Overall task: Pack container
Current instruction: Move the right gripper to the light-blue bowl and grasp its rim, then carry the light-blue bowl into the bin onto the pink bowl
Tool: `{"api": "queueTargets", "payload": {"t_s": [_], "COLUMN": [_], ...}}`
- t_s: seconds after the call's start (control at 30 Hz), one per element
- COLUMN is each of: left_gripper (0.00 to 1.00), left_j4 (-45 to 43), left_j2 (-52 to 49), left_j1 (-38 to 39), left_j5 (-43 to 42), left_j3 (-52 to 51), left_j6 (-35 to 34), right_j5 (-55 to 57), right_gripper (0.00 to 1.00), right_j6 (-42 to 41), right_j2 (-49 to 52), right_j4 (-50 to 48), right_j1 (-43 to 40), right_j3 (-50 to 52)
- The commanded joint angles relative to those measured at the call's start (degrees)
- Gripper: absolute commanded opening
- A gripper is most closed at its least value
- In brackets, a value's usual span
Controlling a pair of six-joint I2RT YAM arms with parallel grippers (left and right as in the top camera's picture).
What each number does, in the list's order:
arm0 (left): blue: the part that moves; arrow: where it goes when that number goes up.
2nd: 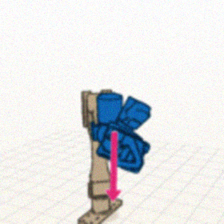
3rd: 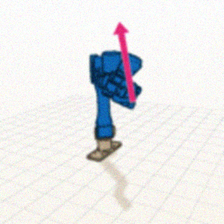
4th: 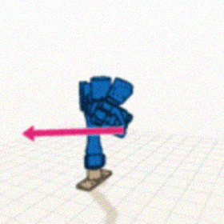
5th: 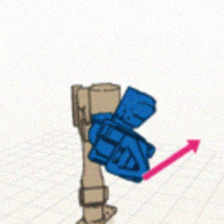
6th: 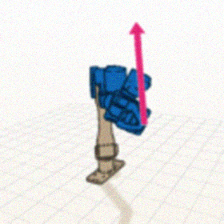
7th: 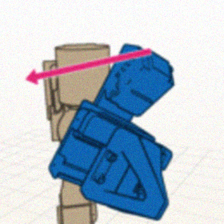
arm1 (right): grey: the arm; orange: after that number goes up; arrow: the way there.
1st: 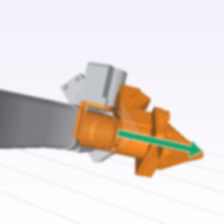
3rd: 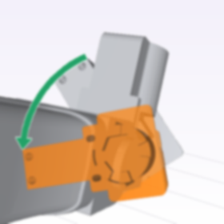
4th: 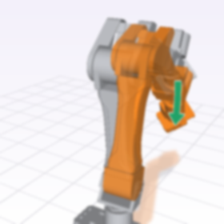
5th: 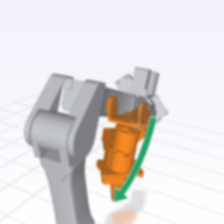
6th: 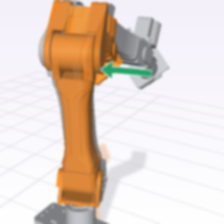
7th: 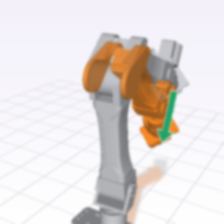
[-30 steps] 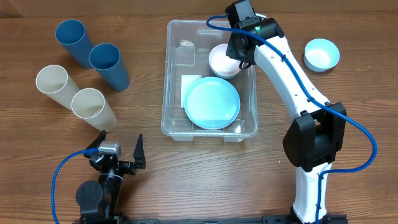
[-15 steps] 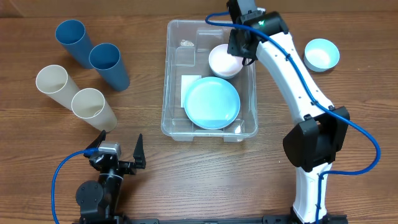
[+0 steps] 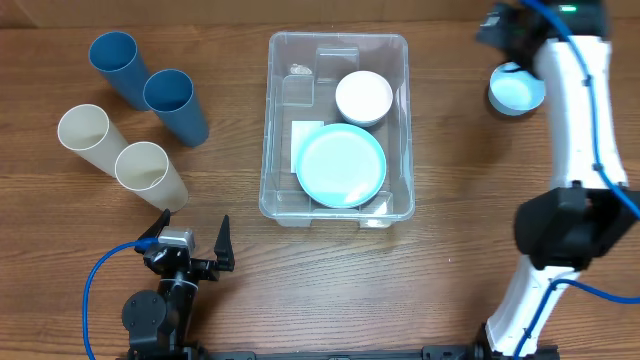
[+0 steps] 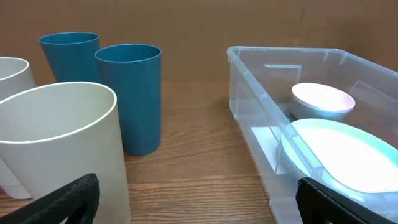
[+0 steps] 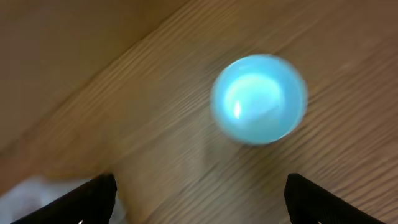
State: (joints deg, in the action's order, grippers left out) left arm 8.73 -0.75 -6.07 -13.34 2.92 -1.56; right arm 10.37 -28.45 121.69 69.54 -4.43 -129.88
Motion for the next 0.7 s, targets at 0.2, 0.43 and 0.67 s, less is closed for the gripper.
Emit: {"api": "queueTargets", "payload": {"t_s": [0.2, 0.43, 0.67], "left_gripper": [1.00, 1.00, 1.00], "left_j4": [-0.17, -0.17, -0.17], "left_j2": [0.50, 0.50, 0.50], "left_j1": [-0.39, -0.39, -0.39], "left_j5": [-0.66, -0.66, -0.66], "left_j3": [-0.35, -0.35, -0.35], "left_j6": [-0.79, -0.79, -0.79], "right_j5": [-5.81, -5.79, -5.79], "right_gripper": [0.90, 0.82, 0.65], "right_j6": [-1.57, -1.81, -2.67], "right_j2": [-0.28, 7.52, 13.79], "right_j4": [-7.63, -11.45, -11.63], "right_j1": [-10.16, -10.45, -10.45], "right_j3": [12.48, 15.89, 15.89]}}
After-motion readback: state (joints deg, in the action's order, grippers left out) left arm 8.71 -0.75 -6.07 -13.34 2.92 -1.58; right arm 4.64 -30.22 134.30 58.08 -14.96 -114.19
